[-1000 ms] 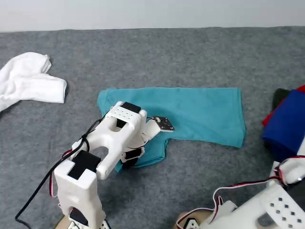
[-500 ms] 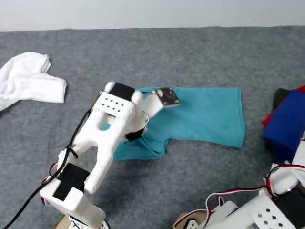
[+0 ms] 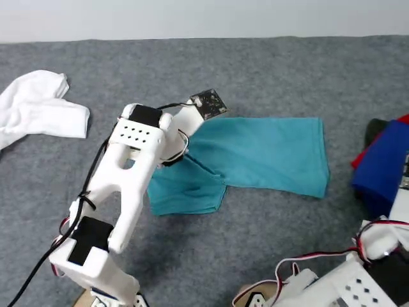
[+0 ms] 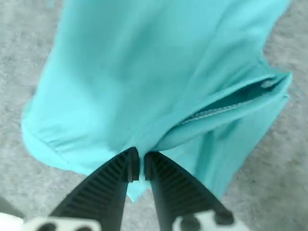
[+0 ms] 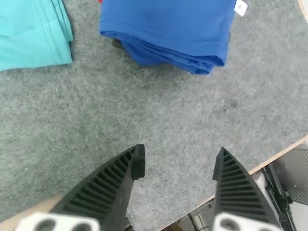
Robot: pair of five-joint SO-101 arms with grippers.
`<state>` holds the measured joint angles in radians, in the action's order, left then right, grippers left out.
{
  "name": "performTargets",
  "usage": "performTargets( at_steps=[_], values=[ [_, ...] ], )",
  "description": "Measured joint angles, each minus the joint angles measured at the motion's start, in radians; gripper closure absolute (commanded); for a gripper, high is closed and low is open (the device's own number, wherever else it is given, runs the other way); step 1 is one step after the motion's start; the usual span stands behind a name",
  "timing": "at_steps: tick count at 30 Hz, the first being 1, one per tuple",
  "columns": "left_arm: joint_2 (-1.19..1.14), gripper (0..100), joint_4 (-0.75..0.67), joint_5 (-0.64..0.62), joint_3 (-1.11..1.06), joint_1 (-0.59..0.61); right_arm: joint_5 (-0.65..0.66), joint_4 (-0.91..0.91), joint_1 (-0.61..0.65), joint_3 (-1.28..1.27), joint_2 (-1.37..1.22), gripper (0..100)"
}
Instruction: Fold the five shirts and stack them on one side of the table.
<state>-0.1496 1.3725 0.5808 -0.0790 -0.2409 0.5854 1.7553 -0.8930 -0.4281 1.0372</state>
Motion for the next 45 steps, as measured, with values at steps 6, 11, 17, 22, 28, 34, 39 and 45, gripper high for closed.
performTargets(
  at_steps=[6, 11, 17, 22, 28, 34, 39, 45],
  values=[
    [-0.126, 100, -0.055, 0.002, 0.028, 0.002, 0.0, 0.0, 0.0, -0.032, -0.003, 75.4],
    [-0.259, 100, -0.064, 0.005, 0.147, 0.041, 0.0, 0.0, 0.0, -0.032, -0.003, 75.4],
    [-0.4, 97, -0.057, 0.0, 0.319, 0.115, 0.0, 0.0, 0.0, -0.032, -0.003, 75.4],
    [-0.439, 94, -0.006, 0.0, 0.411, 0.132, 0.0, 0.0, 0.0, -0.032, -0.003, 75.4],
    [-0.439, 91, 0.008, 0.006, 0.427, 0.13, 0.0, 0.0, 0.0, -0.032, -0.003, 75.4],
    [-0.439, 91, 0.06, 0.041, 0.427, 0.098, 0.0, 0.0, 0.0, -0.032, -0.003, 75.4],
    [-0.439, 97, 0.081, 0.048, 0.427, 0.066, 0.0, 0.0, 0.0, -0.032, -0.003, 75.4],
    [-0.439, 100, 0.081, 0.044, 0.427, -0.04, 0.0, 0.0, 0.0, -0.087, -0.003, 75.4]
  ],
)
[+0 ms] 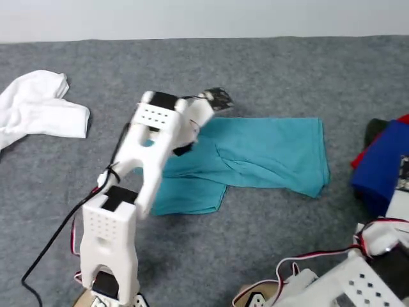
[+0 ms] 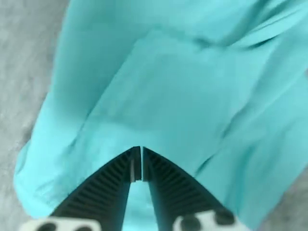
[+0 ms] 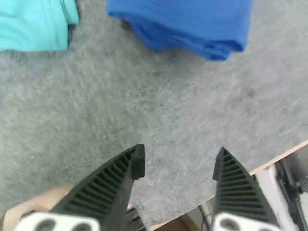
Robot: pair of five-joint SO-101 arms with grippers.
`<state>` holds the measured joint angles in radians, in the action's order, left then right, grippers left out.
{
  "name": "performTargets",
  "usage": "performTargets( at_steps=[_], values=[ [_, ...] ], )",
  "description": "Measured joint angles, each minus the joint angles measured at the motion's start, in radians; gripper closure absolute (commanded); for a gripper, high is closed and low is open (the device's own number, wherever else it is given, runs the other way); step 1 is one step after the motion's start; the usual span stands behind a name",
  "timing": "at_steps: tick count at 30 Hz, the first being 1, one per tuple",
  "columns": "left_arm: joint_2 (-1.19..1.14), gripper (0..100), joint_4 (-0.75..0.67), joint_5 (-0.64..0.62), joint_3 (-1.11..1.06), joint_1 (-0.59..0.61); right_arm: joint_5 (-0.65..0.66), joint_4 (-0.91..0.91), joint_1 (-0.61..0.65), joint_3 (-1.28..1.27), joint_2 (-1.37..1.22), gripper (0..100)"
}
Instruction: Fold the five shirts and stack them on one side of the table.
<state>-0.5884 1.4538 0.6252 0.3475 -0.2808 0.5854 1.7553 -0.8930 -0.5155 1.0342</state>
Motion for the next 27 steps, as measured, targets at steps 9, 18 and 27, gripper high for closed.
performTargets(
  at_steps=[9, 18, 27],
  values=[
    [0.0, 100, -0.117, -0.107, 0.0, -0.104, 0.0, 0.0, 0.0, -0.011, 0.0, 75.4],
    [-0.114, 100, -0.167, -0.127, 0.006, -0.146, 0.0, 0.0, 0.0, -0.011, 0.0, 75.4],
    [-0.115, 100, -0.029, -0.126, 0.006, -0.222, 0.0, 0.0, 0.0, -0.011, 0.0, 75.4]
  ],
)
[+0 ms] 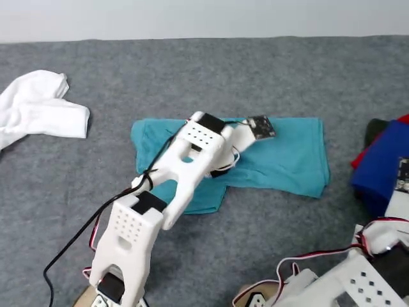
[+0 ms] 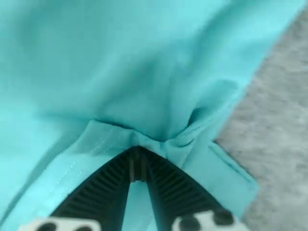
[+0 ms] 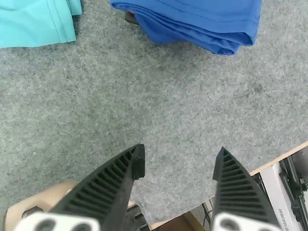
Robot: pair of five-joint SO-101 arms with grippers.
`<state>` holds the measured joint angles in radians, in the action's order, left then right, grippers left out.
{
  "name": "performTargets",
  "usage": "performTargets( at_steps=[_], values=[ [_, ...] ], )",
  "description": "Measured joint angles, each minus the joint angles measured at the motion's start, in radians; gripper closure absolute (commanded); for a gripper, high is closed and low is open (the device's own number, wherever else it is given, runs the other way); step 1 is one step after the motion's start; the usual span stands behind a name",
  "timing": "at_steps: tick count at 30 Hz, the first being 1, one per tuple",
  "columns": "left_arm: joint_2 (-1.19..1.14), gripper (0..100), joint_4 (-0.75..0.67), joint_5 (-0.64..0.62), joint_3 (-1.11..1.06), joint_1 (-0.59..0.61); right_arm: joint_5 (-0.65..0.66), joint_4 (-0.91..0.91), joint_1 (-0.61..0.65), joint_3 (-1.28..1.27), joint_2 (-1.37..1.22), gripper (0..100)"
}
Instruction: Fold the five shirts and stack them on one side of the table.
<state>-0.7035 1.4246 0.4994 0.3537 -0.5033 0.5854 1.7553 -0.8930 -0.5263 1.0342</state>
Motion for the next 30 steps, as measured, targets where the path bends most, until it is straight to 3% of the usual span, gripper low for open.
performTargets(
  at_steps=[14, 23, 30],
  values=[
    [0.048, 100, 0.069, 0.0, 0.061, 0.015, 0.0, 0.0, 0.0, 0.0, 0.0, 75.4],
    [0.186, 100, 0.288, 0.0, 0.098, 0.017, 0.0, 0.0, 0.0, 0.0, 0.0, 75.4],
    [0.307, 100, 0.299, 0.081, -0.137, 0.077, 0.0, 0.0, 0.0, 0.0, 0.0, 75.4]
  ],
)
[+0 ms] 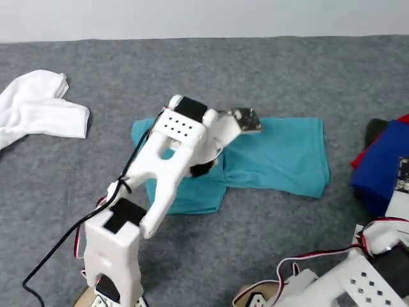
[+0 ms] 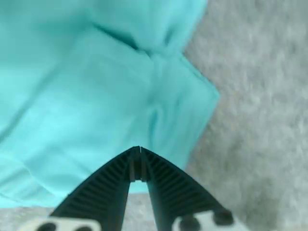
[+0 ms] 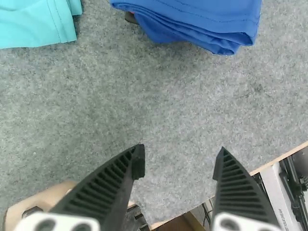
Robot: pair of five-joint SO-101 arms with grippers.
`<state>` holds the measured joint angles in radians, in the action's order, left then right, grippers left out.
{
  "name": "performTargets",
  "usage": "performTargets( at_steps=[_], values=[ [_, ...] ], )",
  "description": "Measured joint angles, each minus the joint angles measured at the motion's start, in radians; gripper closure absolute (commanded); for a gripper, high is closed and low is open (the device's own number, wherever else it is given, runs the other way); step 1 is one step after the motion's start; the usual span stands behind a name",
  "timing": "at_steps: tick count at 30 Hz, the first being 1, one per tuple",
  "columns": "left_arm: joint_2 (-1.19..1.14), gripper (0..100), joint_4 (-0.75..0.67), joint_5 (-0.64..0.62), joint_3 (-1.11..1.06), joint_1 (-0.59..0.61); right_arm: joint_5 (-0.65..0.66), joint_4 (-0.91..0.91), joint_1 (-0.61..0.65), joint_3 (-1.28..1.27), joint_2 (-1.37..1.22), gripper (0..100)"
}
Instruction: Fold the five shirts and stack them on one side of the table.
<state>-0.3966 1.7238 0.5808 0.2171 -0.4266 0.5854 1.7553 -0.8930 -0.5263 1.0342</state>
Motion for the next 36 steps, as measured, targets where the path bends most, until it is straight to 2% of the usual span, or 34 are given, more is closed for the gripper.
performTargets(
  at_steps=[9, 13, 20, 36],
  values=[
    [0.189, 99, -0.04, 0.092, -0.408, -0.003, 0.0, 0.0, 0.0, 0.0, 0.0, 75.4],
    [0.195, 92, -0.132, 0.129, -0.52, 0.031, 0.0, 0.0, 0.0, 0.0, 0.0, 75.4],
    [0.195, 87, -0.242, 0.133, -0.551, 0.126, 0.003, 0.0, 0.0, 0.0, 0.0, 75.4],
    [0.195, 85, -0.354, 0.133, -0.663, 0.129, 0.003, 0.0, 0.0, 0.0, 0.0, 75.4]
  ],
)
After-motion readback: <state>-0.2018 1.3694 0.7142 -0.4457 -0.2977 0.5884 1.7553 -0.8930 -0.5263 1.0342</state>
